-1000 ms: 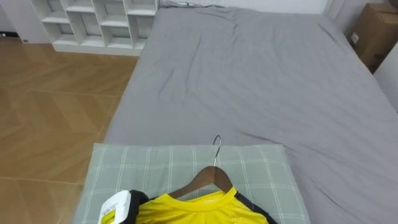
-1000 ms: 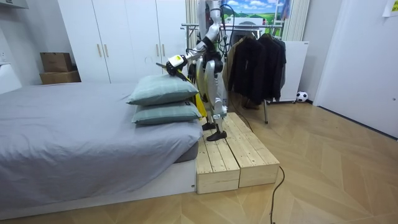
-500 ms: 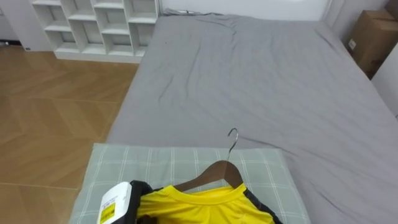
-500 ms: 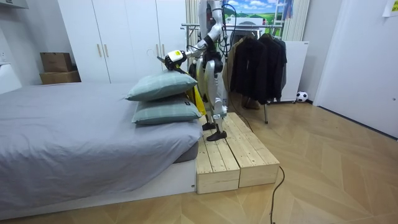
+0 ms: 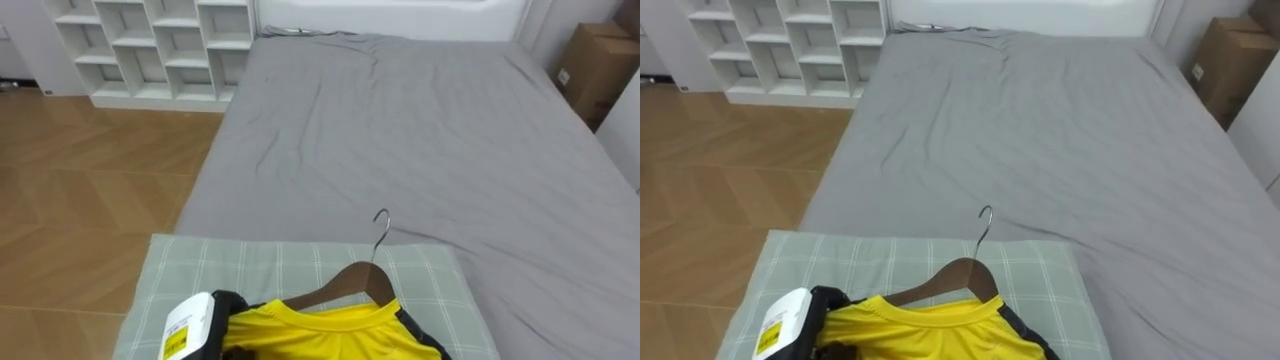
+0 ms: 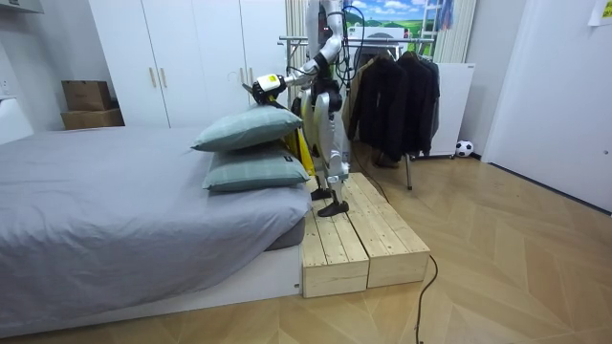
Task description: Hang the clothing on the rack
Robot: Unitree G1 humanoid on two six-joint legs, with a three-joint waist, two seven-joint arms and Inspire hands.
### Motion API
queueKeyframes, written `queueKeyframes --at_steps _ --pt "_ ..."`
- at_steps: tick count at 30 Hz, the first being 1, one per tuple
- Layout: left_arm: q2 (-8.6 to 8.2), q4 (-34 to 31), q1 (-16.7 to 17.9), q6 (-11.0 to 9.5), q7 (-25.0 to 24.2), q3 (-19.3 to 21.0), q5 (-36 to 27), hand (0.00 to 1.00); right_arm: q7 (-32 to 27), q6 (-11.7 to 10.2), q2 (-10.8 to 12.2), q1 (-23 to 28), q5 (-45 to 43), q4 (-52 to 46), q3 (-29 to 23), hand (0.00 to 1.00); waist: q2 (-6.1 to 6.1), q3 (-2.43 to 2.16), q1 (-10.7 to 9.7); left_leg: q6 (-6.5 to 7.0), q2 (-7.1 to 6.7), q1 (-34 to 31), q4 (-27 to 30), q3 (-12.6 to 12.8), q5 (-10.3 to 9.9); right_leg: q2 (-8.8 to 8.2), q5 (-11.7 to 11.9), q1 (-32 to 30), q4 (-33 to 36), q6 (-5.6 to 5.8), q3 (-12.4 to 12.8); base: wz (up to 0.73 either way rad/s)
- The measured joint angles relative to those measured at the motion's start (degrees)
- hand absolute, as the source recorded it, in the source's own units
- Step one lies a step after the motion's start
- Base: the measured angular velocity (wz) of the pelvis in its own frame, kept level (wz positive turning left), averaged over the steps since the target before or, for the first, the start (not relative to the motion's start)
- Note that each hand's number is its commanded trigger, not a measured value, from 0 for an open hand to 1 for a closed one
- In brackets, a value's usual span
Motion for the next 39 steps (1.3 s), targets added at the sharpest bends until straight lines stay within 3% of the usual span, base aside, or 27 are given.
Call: queueKeyframes --at_steps 6,11,13,17,24,28,34,39 --pt "0.83 -3.4 1.0 -0.2 0.0 0.2 0.2 1.00 -1.9 -0.4 -0.2 1.5 -1.3 -0.3 -2.5 0.00 -0.01 -0.02 0.2 0.00 0.22 0.6 0.0 0.9 0.0 0.60 0.0 0.1 0.1 -0.03 1.2 -0.08" --pt "2.44 -5.3 1.5 -0.6 0.0 1.2 -0.1 1.00 -5.5 -0.4 -2.1 4.3 -4.2 -2.7 -4.8 0.00 -0.20 -0.10 0.0 -0.10 0.22 1.6 -0.5 1.6 -0.1 0.65 0.0 0.9 0.1 -0.11 1.5 -0.05" --pt "2.44 -5.3 2.6 -0.6 0.0 2.6 0.0 1.00 -7.8 -0.3 -2.5 5.4 -6.3 -2.7 -5.3 0.00 -0.93 -0.36 0.1 -0.16 0.27 1.9 -0.5 2.2 -0.1 0.68 -0.1 1.0 0.1 -0.23 2.0 -0.09" --pt "2.76 -5.3 2.7 -0.6 0.0 3.3 -0.1 1.00 -11.8 -0.1 -2.9 5.6 -13.8 -2.7 -5.4 0.00 -2.65 -0.35 0.1 -0.31 0.31 1.8 -0.2 2.2 -0.2 0.77 -0.1 1.0 0.1 -0.32 2.1 -0.01" --pt "3.77 -5.4 3.1 -0.6 0.0 3.4 0.4 1.00 -19.8 0.2 -5.0 7.2 -25.2 -4.8 -7.1 0.00 -2.89 -0.31 0.1 -0.29 0.32 1.8 -0.1 2.0 -0.6 1.12 -0.1 0.9 0.2 -0.31 2.2 -0.01" --pt "3.98 -6.1 3.5 -0.6 0.0 4.4 0.4 1.00 -22.9 1.4 -5.1 8.0 -31.2 -8.2 -8.9 0.00 -3.01 -0.26 0.1 -0.35 0.43 1.7 -0.1 1.9 -0.6 1.17 -0.1 0.8 0.1 -0.32 1.6 -0.01" --pt "4.49 -11.2 6.1 -0.4 0.0 4.4 0.4 1.00 -27.1 1.3 -5.0 8.6 -39.8 -18.0 -11.4 0.00 -3.90 0.03 0.0 -0.36 0.48 1.8 -0.1 1.9 -0.6 1.11 -0.1 1.2 0.1 -0.33 1.5 0.01" --pt "4.47 -12.8 7.0 0.6 -0.2 4.4 0.2 1.00 -28.9 1.7 -5.0 10.0 -42.1 -26.5 -11.4 0.00 -4.65 -0.22 0.3 -0.49 1.11 1.9 -0.1 2.6 -0.8 0.96 -0.1 1.3 0.1 -0.33 1.4 -0.02"
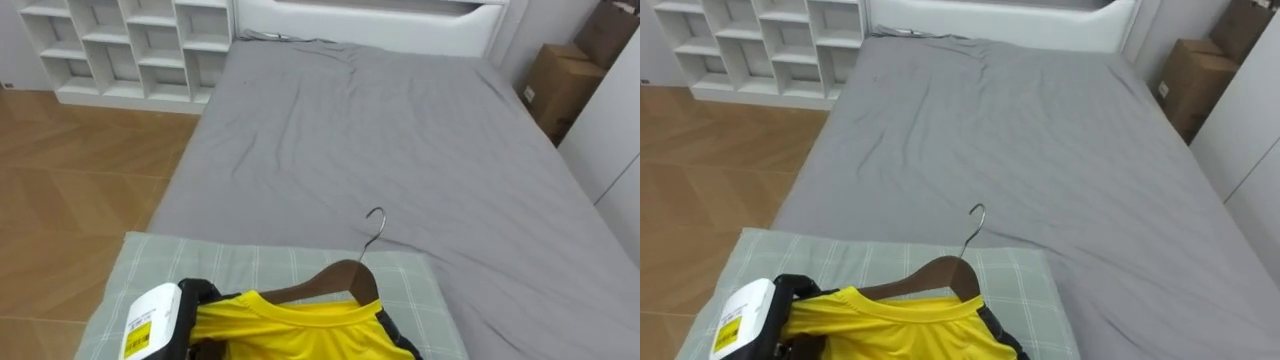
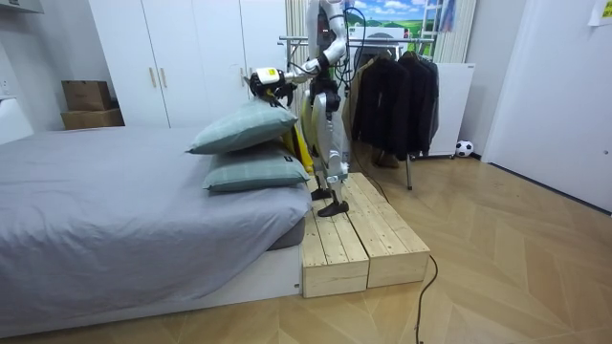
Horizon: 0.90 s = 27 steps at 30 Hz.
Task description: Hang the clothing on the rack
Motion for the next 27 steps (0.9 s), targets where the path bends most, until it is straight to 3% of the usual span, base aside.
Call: queueKeyframes --at_steps 8,14,19,27 --pt "0.08 -0.1 0.2 2.3 -1.5 0.2 -1.4 1.00 -3.0 0.8 0.8 0.7 -8.2 -14.2 0.1 0.00 0.18 -0.06 0.3 -0.30 0.37 0.1 1.0 0.4 -0.7 0.57 0.0 0.1 0.3 -0.08 0.6 -0.03" --pt "-0.50 -0.7 0.3 2.3 -2.1 -0.2 -1.8 1.00 -3.0 0.7 1.0 1.4 -7.3 -23.9 2.5 0.00 1.70 0.09 0.1 -0.39 0.49 0.8 1.1 0.3 -1.0 0.63 0.1 0.3 1.0 -0.09 0.5 0.00" --pt "-1.51 -2.8 1.0 2.3 -3.6 -0.2 -2.5 1.00 2.2 -0.1 1.0 4.0 -4.2 -32.1 5.3 0.00 2.02 -0.02 1.5 -0.38 0.71 1.6 0.9 0.8 -1.0 0.72 0.1 0.6 1.2 -0.09 1.4 -0.08" --pt "-1.59 -2.9 1.2 2.2 -6.5 -0.2 -1.3 1.00 11.2 -0.8 0.6 3.9 -0.6 -36.3 8.1 0.00 1.72 0.26 3.3 -0.42 0.82 2.6 0.7 1.8 -1.5 0.85 0.1 1.2 1.2 -0.10 2.0 -0.06"
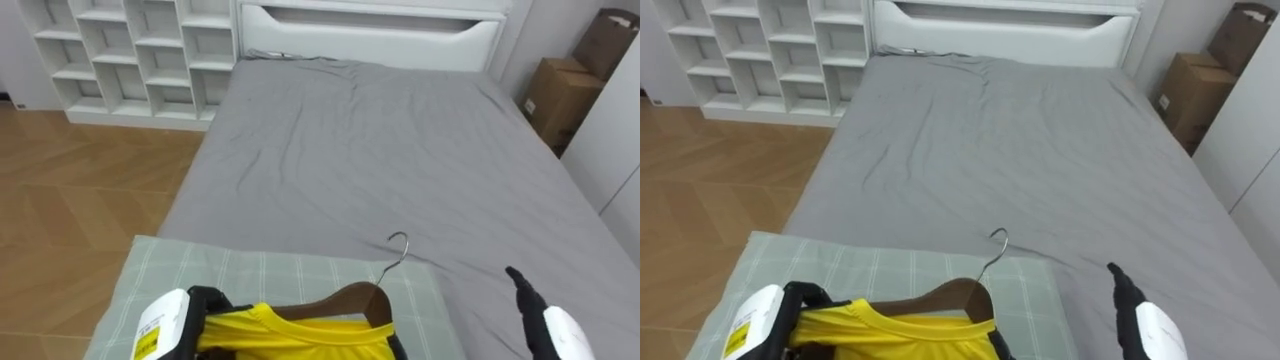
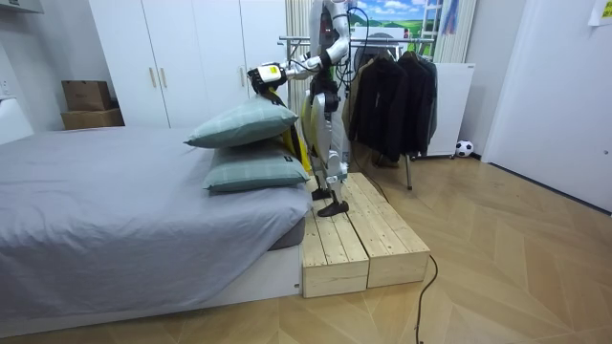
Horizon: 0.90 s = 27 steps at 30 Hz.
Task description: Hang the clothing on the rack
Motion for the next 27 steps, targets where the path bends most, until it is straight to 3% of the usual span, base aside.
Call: queueKeyframes --at_steps 3,24,27 --pt "0.11 0.0 0.0 -0.1 0.0 0.0 0.0 1.00 3.0 -0.3 -0.3 -0.2 2.3 -0.1 1.1 0.00 -0.54 0.23 0.5 0.00 -0.05 -0.4 0.2 0.0 0.0 -0.02 0.0 -0.1 0.0 0.00 0.2 0.00" --pt "0.49 -0.6 0.0 -0.6 -0.1 1.1 0.0 1.00 13.7 -1.1 -0.3 -0.3 6.4 -2.3 1.1 0.00 -0.91 0.05 1.4 -0.21 0.68 -0.9 1.5 0.0 -0.6 0.50 0.0 -0.1 0.1 0.00 -0.2 0.00" --pt "0.49 -0.6 0.0 -0.6 -0.3 1.1 1.1 1.00 15.7 -1.0 -0.3 -0.2 10.7 -2.3 1.1 0.00 -0.89 0.05 1.6 -0.22 0.80 -1.0 2.2 0.0 -1.0 0.46 0.0 0.0 0.2 -0.01 -0.9 0.00"
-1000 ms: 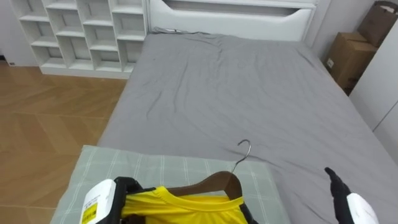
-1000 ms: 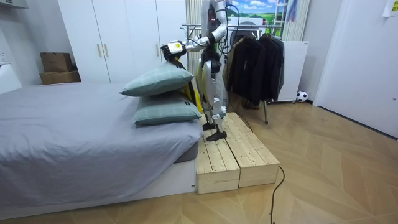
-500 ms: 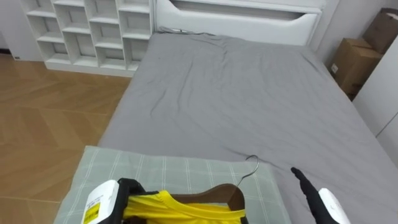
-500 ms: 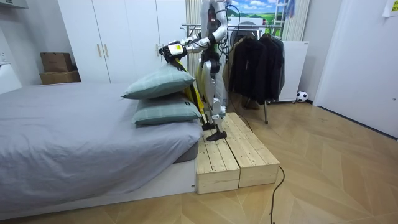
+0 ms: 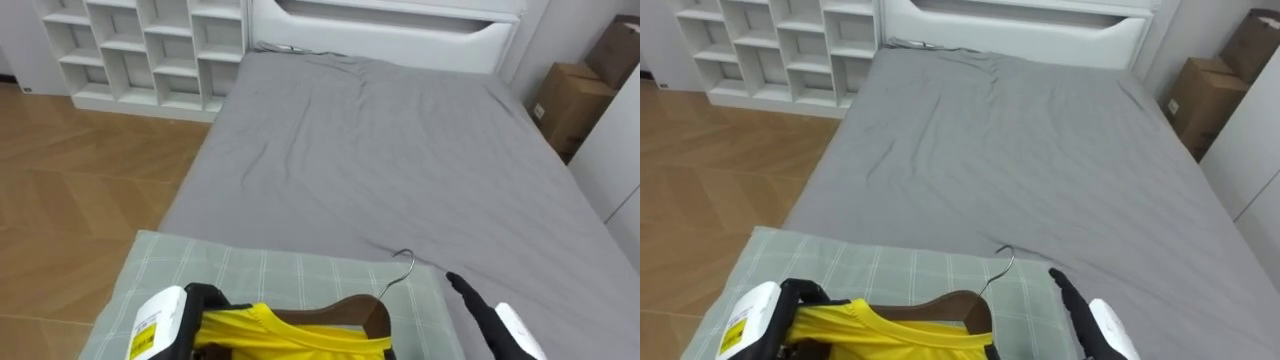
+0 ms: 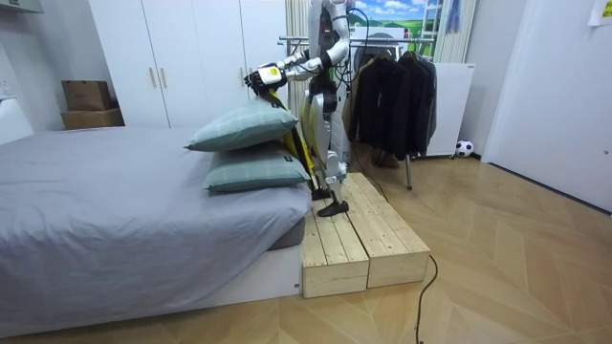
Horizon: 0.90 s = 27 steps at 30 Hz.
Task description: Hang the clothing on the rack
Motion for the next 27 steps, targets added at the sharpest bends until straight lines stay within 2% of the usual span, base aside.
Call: queueKeyframes --at_steps 5,9,13,16,20,27 --pt "0.00 -1.5 0.0 -0.1 -0.9 0.0 0.9 1.00 3.8 0.0 -0.2 -0.3 14.3 0.1 2.2 0.00 -0.02 -0.01 0.2 0.00 0.14 0.3 0.2 0.1 -0.2 0.13 0.0 0.1 0.4 0.00 0.3 -0.01" --pt "0.00 -1.5 0.0 -1.0 -0.9 0.0 0.9 1.00 7.5 0.0 -0.2 -0.4 21.9 0.5 4.2 0.00 -0.01 0.00 0.4 0.00 0.14 0.4 0.2 0.1 -0.2 0.13 0.0 0.1 0.5 0.00 0.1 0.00" --pt "-0.02 -1.5 0.0 -1.1 -1.2 0.0 0.9 1.00 11.6 0.4 -0.3 -0.4 29.4 0.5 6.7 0.00 -0.01 0.02 1.5 -0.08 0.19 0.5 0.2 0.1 -0.2 0.19 0.0 0.0 0.4 -0.04 0.0 -0.02" --pt "0.02 -1.5 0.0 -1.1 -1.7 0.0 0.9 1.00 13.8 1.5 -0.3 -0.4 32.2 0.6 7.3 0.00 -0.03 0.05 2.0 -0.08 0.20 0.5 0.2 0.1 -0.2 0.18 0.0 0.0 0.4 -0.05 0.0 0.00" --pt "0.07 -1.5 0.0 -1.1 -2.1 0.0 0.9 1.00 15.3 1.5 -0.3 -0.4 34.3 1.6 7.3 0.00 -0.43 0.28 2.8 -0.07 0.19 0.3 0.1 0.1 -0.2 0.21 0.0 0.0 0.4 -0.05 0.0 0.00" --pt "0.51 -1.5 0.0 -0.1 -2.3 0.0 0.9 1.00 16.7 2.2 -0.6 -0.5 35.2 1.7 7.7 0.00 -0.77 0.38 3.0 -0.07 0.20 0.2 0.1 -0.2 -0.2 0.26 0.0 0.0 0.4 -0.05 0.0 0.01"
